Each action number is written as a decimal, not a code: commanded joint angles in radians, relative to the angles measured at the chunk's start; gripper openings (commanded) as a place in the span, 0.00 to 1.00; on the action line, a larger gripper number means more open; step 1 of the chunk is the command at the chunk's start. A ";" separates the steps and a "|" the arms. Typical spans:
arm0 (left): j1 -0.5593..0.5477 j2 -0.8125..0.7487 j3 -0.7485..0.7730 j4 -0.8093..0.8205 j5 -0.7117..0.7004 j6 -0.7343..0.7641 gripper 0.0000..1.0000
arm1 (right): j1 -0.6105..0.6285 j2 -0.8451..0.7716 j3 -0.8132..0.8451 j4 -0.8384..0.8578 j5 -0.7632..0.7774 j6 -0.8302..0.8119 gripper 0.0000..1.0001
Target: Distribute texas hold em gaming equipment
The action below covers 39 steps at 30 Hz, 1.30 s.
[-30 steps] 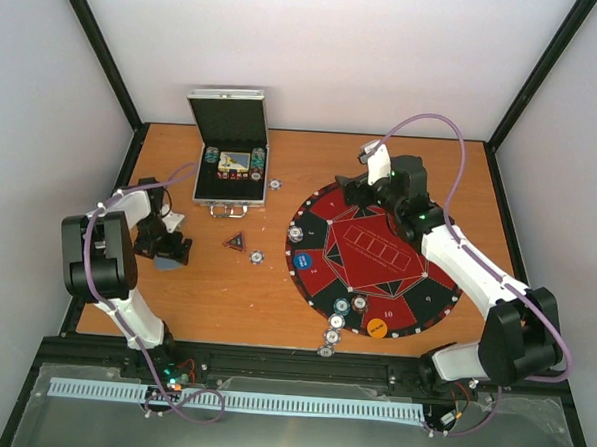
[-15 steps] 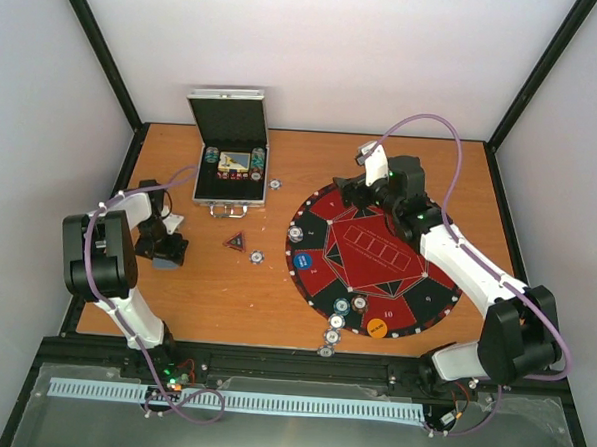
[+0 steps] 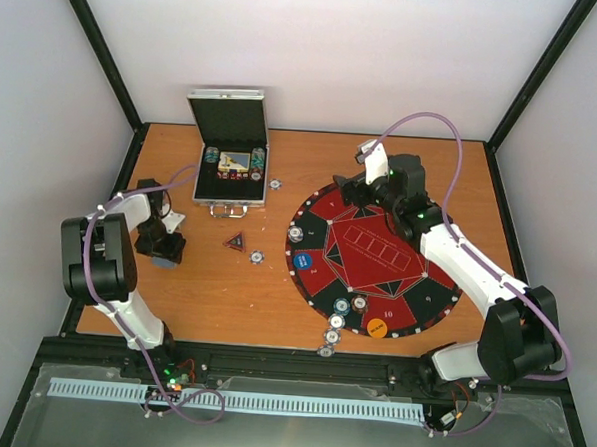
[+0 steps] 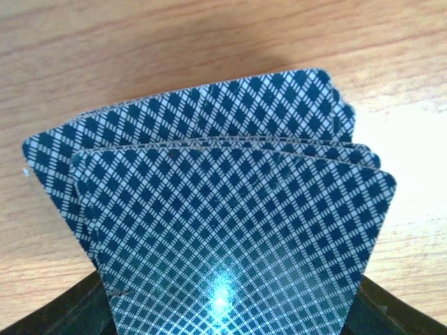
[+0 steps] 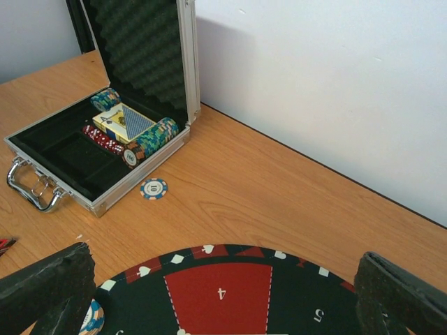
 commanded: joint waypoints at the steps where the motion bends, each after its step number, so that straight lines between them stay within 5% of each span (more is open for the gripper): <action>1: 0.006 -0.005 -0.033 0.063 0.049 0.061 0.64 | 0.008 -0.009 0.035 0.009 0.013 -0.005 1.00; 8: 0.006 0.030 -0.045 0.071 0.050 0.065 0.85 | 0.009 -0.009 0.061 -0.011 0.000 -0.007 1.00; 11: 0.005 0.035 -0.034 0.076 0.047 0.069 0.86 | 0.008 -0.014 0.058 -0.014 -0.003 -0.008 1.00; 21: 0.005 0.008 -0.028 0.059 0.081 0.129 0.59 | 0.007 -0.041 0.050 0.002 0.031 -0.014 1.00; 26: 0.006 -0.012 0.036 0.025 0.138 0.181 0.55 | -0.003 -0.049 0.060 0.006 0.049 0.077 1.00; 33: -0.024 -0.077 0.184 -0.082 0.189 0.323 0.53 | -0.081 -0.019 0.114 0.022 -0.218 0.312 1.00; 39: -0.167 -0.047 0.476 -0.269 0.198 0.454 0.51 | -0.082 0.179 0.297 -0.034 -0.453 0.508 1.00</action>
